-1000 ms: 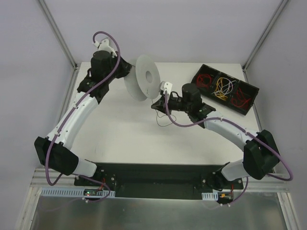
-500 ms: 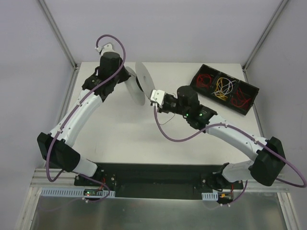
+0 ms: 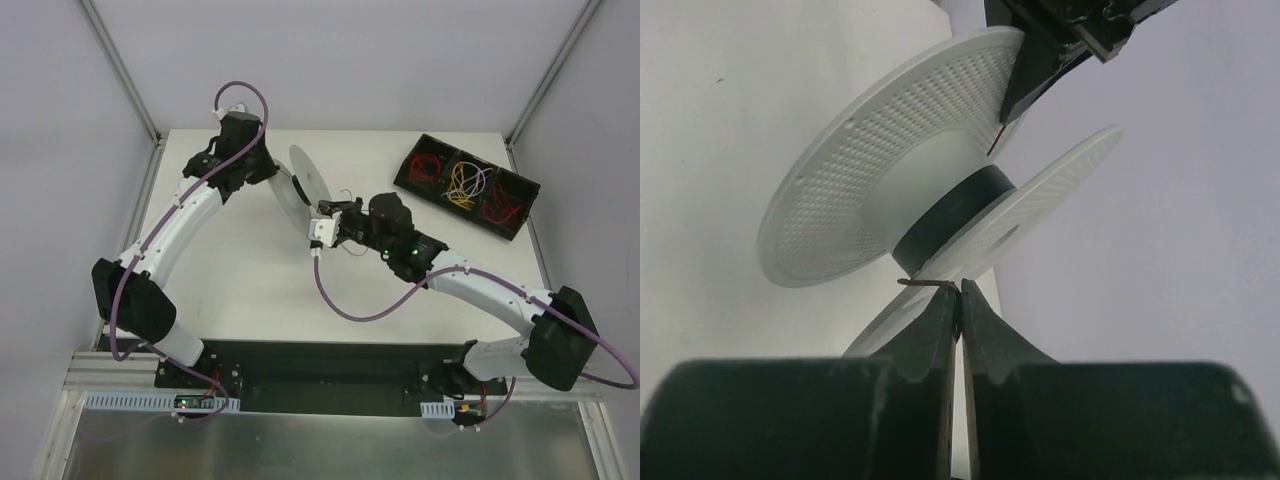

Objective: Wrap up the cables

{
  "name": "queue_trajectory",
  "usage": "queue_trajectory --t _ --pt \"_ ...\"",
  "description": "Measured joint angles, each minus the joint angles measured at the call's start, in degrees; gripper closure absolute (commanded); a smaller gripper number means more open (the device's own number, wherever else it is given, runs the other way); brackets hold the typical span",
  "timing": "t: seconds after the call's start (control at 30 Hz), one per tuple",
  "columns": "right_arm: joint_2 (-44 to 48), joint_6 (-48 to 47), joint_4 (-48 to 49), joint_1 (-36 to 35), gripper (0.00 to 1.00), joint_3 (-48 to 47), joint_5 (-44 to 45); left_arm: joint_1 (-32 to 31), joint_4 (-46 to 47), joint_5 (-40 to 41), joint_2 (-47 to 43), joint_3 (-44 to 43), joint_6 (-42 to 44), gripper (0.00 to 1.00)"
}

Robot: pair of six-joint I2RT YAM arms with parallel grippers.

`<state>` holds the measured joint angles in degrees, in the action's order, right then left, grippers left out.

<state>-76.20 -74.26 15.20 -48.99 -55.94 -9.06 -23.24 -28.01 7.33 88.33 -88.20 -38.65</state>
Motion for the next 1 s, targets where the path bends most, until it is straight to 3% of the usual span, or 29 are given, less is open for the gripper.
queue_trajectory --t 0.33,0.53,0.67,0.73,0.87,1.0 --pt "0.0 2.5 6.7 4.6 0.86 0.4 -5.7 0.1 -0.7 -6.6 0.7 -0.5 0.2 1.00" --pt "-0.4 9.2 9.1 12.0 0.87 -3.9 -12.2 -0.5 -2.1 -10.9 0.7 0.3 3.9 1.00" --pt "-0.7 12.1 11.0 13.2 0.90 -6.9 -15.8 -0.9 -2.6 -13.5 0.7 0.9 5.8 1.00" --pt "-1.3 12.7 11.6 13.1 0.85 -7.6 -16.9 -1.2 -2.6 -14.6 0.7 1.0 6.4 1.00" --pt "-2.3 14.3 10.7 13.6 0.52 -8.3 -18.1 -1.5 -2.3 -16.7 0.7 1.0 8.0 1.00" --pt "-1.6 16.9 3.0 16.9 0.23 -8.6 -19.1 -1.4 -0.1 -17.3 0.0 2.0 11.5 1.00"
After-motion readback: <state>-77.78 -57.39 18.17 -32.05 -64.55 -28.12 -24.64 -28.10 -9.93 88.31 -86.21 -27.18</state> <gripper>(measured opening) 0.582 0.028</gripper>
